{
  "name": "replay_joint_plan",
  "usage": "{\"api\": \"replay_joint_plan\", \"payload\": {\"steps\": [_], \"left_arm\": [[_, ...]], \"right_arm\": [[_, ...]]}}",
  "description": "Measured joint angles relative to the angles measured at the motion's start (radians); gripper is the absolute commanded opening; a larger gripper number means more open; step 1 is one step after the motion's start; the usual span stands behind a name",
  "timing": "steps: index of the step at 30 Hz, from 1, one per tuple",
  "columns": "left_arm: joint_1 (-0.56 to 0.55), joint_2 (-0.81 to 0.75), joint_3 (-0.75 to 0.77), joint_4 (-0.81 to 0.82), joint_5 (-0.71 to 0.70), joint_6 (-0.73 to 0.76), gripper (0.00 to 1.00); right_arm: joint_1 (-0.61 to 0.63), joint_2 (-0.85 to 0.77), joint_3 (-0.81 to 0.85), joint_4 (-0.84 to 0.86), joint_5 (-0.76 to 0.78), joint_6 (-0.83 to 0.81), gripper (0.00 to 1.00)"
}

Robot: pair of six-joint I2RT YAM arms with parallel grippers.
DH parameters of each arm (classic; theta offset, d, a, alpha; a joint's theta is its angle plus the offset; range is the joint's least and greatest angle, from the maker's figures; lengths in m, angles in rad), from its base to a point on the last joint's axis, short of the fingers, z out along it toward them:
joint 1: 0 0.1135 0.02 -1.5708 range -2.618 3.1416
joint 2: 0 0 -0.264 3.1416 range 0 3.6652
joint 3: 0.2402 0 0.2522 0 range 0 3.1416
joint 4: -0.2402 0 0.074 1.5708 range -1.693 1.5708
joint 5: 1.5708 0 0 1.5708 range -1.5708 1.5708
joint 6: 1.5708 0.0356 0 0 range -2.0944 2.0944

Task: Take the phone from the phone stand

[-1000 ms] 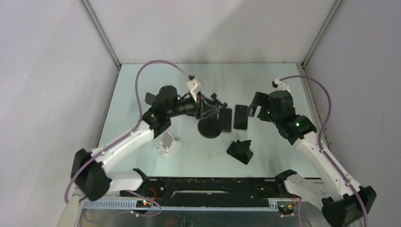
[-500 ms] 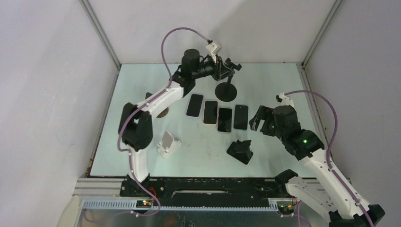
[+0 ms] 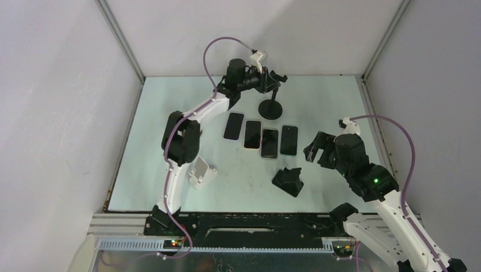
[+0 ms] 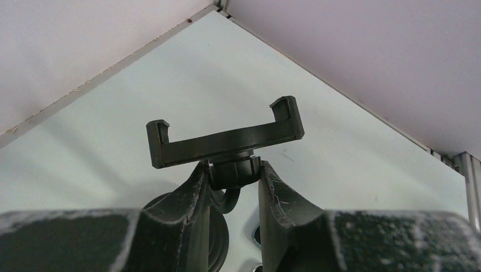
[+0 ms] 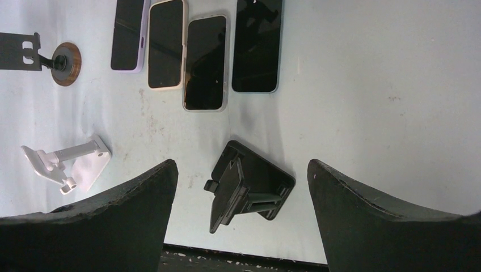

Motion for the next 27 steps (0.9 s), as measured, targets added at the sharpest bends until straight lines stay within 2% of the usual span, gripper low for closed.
{"api": "replay_joint_plan", "payload": {"steps": [12, 14, 15, 16, 17, 19, 20, 22, 27], "left_arm": [[0.041, 0.055, 0.003, 0.063, -0.007, -0.053, 0.32], [0.043, 0.055, -0.015, 0.087, -0.006, -0.062, 0.43], [0.043, 0.055, -0.028, 0.11, -0.006, -0.067, 0.58], [0.043, 0.052, -0.045, 0.133, -0.006, -0.071, 0.66], [0.043, 0.047, -0.064, 0.142, -0.006, -0.072, 0.69], [0.043, 0.035, -0.111, 0.157, -0.006, -0.075, 0.81], [0.043, 0.029, -0.137, 0.161, -0.007, -0.072, 0.95], [0.043, 0.019, -0.187, 0.164, -0.007, -0.066, 0.99], [0.043, -0.029, -0.271, 0.112, -0.037, -0.048, 1.0]], "right_arm": [[0.002, -0.001, 0.0, -0.019, 0.002, 0.0, 0.87], [0.002, -0.001, -0.001, -0.022, 0.002, -0.002, 0.88], [0.002, -0.001, -0.002, -0.022, 0.002, -0.004, 0.88], [0.002, -0.001, -0.004, -0.023, 0.002, -0.006, 0.88], [0.002, -0.001, -0.006, -0.023, 0.002, -0.008, 0.88], [0.002, -0.001, -0.008, -0.025, 0.002, -0.012, 0.88], [0.002, -0.001, -0.009, -0.025, 0.002, -0.015, 0.89], [0.001, -0.001, -0.011, -0.027, 0.002, -0.023, 0.89], [-0.024, -0.002, -0.011, -0.028, -0.002, -0.054, 0.89]]}}
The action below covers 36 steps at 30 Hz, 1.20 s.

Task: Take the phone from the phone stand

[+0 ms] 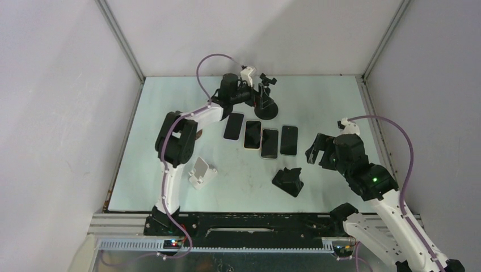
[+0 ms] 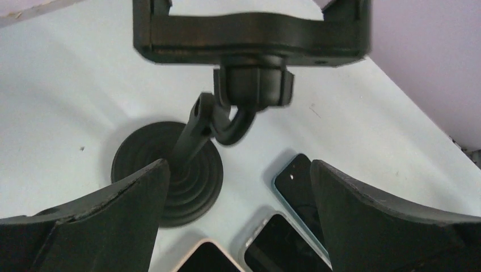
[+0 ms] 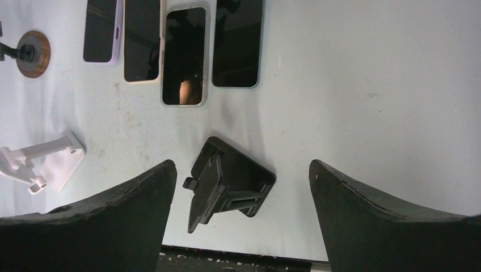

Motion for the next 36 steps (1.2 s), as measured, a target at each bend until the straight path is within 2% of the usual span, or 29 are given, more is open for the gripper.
{"api": "replay_joint_plan", "payload": {"steps": [8, 10, 15, 20, 24, 30, 36], "left_arm": [[-0.003, -0.245, -0.136, -0.121, -0.15, 0.062, 1.0], [-0.01, -0.302, -0.145, -0.173, -0.213, 0.063, 1.0], [-0.046, -0.414, -0.145, -0.379, -0.458, 0.014, 1.0], [-0.061, -0.504, -0.18, -0.568, -0.585, -0.029, 1.0], [-0.06, -0.618, -0.266, -0.695, -0.634, -0.038, 1.0], [-0.061, -0.883, -0.462, -0.833, -0.759, -0.07, 1.0], [-0.06, -1.091, -0.586, -0.952, -0.882, -0.097, 1.0]], "right_arm": [[-0.077, 0.014, 0.0, 0.001, -0.02, -0.06, 0.9], [-0.092, 0.027, 0.004, 0.0, -0.027, -0.068, 0.96], [-0.119, 0.118, 0.057, -0.023, -0.076, -0.097, 0.99], [-0.128, 0.21, 0.087, -0.038, -0.113, -0.091, 0.99], [-0.143, 0.249, 0.104, -0.063, -0.113, -0.061, 0.99], [-0.158, 0.273, 0.157, -0.096, -0.112, -0.04, 0.99], [-0.165, 0.267, 0.178, -0.092, -0.127, -0.116, 0.99]]}}
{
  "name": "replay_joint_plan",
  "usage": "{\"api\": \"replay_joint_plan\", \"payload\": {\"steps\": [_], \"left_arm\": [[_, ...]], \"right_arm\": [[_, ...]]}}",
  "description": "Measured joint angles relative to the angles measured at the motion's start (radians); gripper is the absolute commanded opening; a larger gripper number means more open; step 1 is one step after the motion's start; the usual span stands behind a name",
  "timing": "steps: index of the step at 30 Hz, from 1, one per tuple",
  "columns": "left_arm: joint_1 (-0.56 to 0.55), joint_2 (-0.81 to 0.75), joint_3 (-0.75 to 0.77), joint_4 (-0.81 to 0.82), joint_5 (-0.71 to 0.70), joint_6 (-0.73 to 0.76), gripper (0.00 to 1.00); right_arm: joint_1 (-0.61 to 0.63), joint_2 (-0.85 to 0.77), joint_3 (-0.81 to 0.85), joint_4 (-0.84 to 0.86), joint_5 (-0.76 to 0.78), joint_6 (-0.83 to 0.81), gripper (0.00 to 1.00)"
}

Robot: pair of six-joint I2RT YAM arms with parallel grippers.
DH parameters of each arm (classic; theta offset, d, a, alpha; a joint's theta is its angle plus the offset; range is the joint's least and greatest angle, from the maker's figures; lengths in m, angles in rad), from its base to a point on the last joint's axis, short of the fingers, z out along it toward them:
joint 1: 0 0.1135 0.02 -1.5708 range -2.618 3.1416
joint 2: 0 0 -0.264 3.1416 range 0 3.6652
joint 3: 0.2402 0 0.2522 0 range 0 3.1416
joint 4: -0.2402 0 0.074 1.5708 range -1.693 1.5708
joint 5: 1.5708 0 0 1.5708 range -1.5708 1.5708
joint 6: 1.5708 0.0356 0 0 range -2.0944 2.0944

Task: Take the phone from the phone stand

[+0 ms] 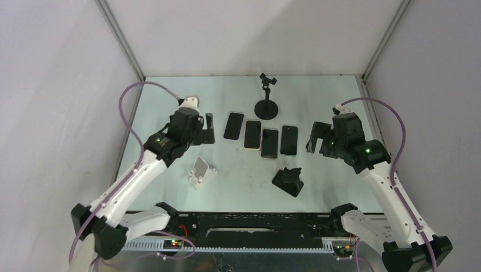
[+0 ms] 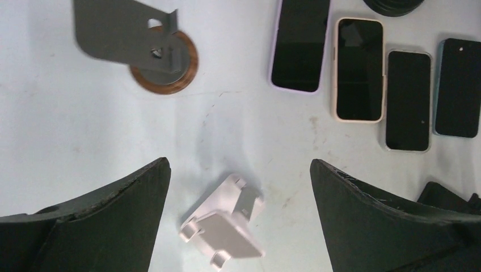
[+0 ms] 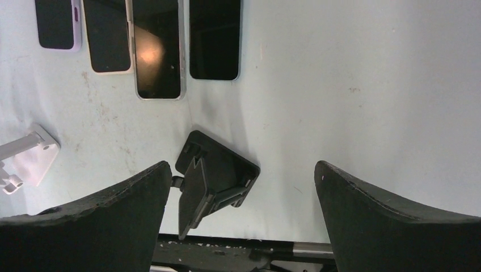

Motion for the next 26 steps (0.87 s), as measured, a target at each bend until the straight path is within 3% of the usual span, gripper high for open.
{"api": "replay_joint_plan", "payload": {"steps": [11, 19, 26], "left_arm": [[0.0, -0.303, 0.026, -0.093, -0.135, -0.046, 1.0], [0.0, -0.374, 0.08, -0.107, -0.209, -0.046, 1.0], [0.0, -0.419, 0.084, -0.133, -0.272, -0.046, 1.0]], "right_arm": [[-0.022, -0.16, 0.06, 0.006, 0.005, -0.052, 0.99], [-0.027, -0.277, 0.08, 0.046, 0.009, -0.059, 0.99], [-0.028, -0.266, 0.08, 0.063, 0.008, -0.06, 0.99]]}}
